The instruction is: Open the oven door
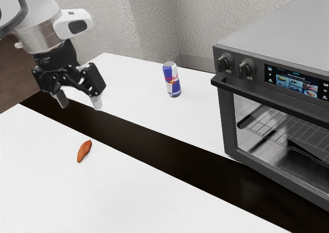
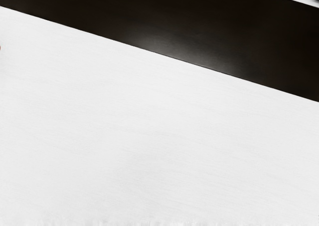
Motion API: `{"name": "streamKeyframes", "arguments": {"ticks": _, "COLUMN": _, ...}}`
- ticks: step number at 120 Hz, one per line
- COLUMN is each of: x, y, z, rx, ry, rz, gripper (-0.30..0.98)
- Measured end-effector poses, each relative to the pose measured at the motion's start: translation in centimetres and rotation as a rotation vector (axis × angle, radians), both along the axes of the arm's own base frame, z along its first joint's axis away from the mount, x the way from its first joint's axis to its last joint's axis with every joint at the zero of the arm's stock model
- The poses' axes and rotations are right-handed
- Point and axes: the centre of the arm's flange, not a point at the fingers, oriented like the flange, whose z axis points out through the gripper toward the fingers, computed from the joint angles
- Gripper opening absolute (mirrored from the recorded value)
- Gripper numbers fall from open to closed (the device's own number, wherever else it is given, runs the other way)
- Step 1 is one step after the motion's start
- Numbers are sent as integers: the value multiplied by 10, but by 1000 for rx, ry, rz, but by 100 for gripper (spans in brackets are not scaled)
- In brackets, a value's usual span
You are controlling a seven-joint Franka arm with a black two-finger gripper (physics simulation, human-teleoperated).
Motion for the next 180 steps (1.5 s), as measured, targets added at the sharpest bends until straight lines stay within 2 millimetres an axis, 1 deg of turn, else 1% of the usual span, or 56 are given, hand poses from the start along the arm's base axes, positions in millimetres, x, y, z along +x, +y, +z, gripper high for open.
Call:
{"name": "streamKeyframes", "arguments": {"ticks": 9, "x": -12, "y": 2, "z": 2, "rx": -7, "ry": 18, "rz": 90, "gripper": 69}}
{"name": "streamKeyframes", "arguments": {"ticks": 17, "x": -35, "y": -2, "z": 10, "rx": -8, "ry": 3, "rz": 154, "gripper": 69}}
{"name": "streamKeyframes", "arguments": {"ticks": 22, "x": -48, "y": -5, "z": 17, "rx": 2, "ry": -45, "rz": 183, "gripper": 69}}
{"name": "streamKeyframes", "arguments": {"ticks": 25, "x": -53, "y": -7, "z": 15, "rx": 6, "ry": -72, "rz": 199, "gripper": 69}}
{"name": "streamKeyframes", "arguments": {"ticks": 29, "x": -45, "y": -9, "z": 2, "rx": 9, "ry": -96, "rz": 217, "gripper": 69}}
{"name": "streamKeyframes", "arguments": {"ticks": 32, "x": -35, "y": -15, "z": -6, "rx": 8, "ry": -119, "rz": 217, "gripper": 69}}
{"name": "streamKeyframes", "arguments": {"ticks": 34, "x": -29, "y": -24, "z": -9, "rx": 7, "ry": -138, "rz": 205, "gripper": 69}}
{"name": "streamKeyframes", "arguments": {"ticks": 39, "x": -19, "y": -58, "z": -10, "rx": -5, "ry": -197, "rz": 150, "gripper": 69}}
{"name": "streamKeyframes", "arguments": {"ticks": 42, "x": -17, "y": -72, "z": -7, "rx": -16, "ry": -235, "rz": 131, "gripper": 69}}
{"name": "streamKeyframes", "arguments": {"ticks": 45, "x": -15, "y": -81, "z": -3, "rx": -40, "ry": -273, "rz": 123, "gripper": 69}}
{"name": "streamKeyframes", "arguments": {"ticks": 56, "x": -7, "y": -107, "z": 10, "rx": -205, "ry": -368, "rz": 185, "gripper": 69}}
{"name": "streamKeyframes", "arguments": {"ticks": 60, "x": -3, "y": -106, "z": 12, "rx": -256, "ry": -386, "rz": 232, "gripper": 68}}
{"name": "streamKeyframes", "arguments": {"ticks": 66, "x": 9, "y": -112, "z": 8, "rx": -317, "ry": -397, "rz": 294, "gripper": 68}}
{"name": "streamKeyframes", "arguments": {"ticks": 72, "x": 23, "y": -124, "z": 1, "rx": -376, "ry": -408, "rz": 350, "gripper": 68}}
{"name": "streamKeyframes", "arguments": {"ticks": 77, "x": 33, "y": -143, "z": -5, "rx": -421, "ry": -417, "rz": 374, "gripper": 68}}
{"name": "streamKeyframes", "arguments": {"ticks": 81, "x": 38, "y": -155, "z": -9, "rx": -455, "ry": -426, "rz": 396, "gripper": 69}}
{"name": "streamKeyframes", "arguments": {"ticks": 84, "x": 34, "y": -163, "z": -19, "rx": -475, "ry": -418, "rz": 413, "gripper": 69}}
{"name": "streamKeyframes", "arguments": {"ticks": 87, "x": 24, "y": -172, "z": -33, "rx": -497, "ry": -407, "rz": 422, "gripper": 69}}
{"name": "streamKeyframes", "arguments": {"ticks": 90, "x": 17, "y": -178, "z": -42, "rx": -518, "ry": -404, "rz": 435, "gripper": 68}}
{"name": "streamKeyframes", "arguments": {"ticks": 94, "x": 17, "y": -184, "z": -53, "rx": -539, "ry": -402, "rz": 461, "gripper": 68}}
{"name": "streamKeyframes", "arguments": {"ticks": 99, "x": 25, "y": -191, "z": -59, "rx": -565, "ry": -411, "rz": 496, "gripper": 68}}
{"name": "streamKeyframes", "arguments": {"ticks": 109, "x": 55, "y": -199, "z": -57, "rx": -614, "ry": -447, "rz": 570, "gripper": 68}}
{"name": "streamKeyframes", "arguments": {"ticks": 113, "x": 64, "y": -201, "z": -55, "rx": -632, "ry": -459, "rz": 596, "gripper": 68}}
{"name": "streamKeyframes", "arguments": {"ticks": 121, "x": 76, "y": -202, "z": -54, "rx": -662, "ry": -475, "rz": 644, "gripper": 68}}
{"name": "streamKeyframes", "arguments": {"ticks": 138, "x": 99, "y": -207, "z": -68, "rx": -691, "ry": -472, "rz": 730, "gripper": 68}}
{"name": "streamKeyframes", "arguments": {"ticks": 150, "x": 117, "y": -202, "z": -73, "rx": -703, "ry": -480, "rz": 789, "gripper": 68}}
{"name": "streamKeyframes", "arguments": {"ticks": 164, "x": 128, "y": -200, "z": -81, "rx": -713, "ry": -474, "rz": 839, "gripper": 68}}
{"name": "streamKeyframes", "arguments": {"ticks": 180, "x": 131, "y": -209, "z": -105, "rx": -704, "ry": -430, "rz": 877, "gripper": 68}}
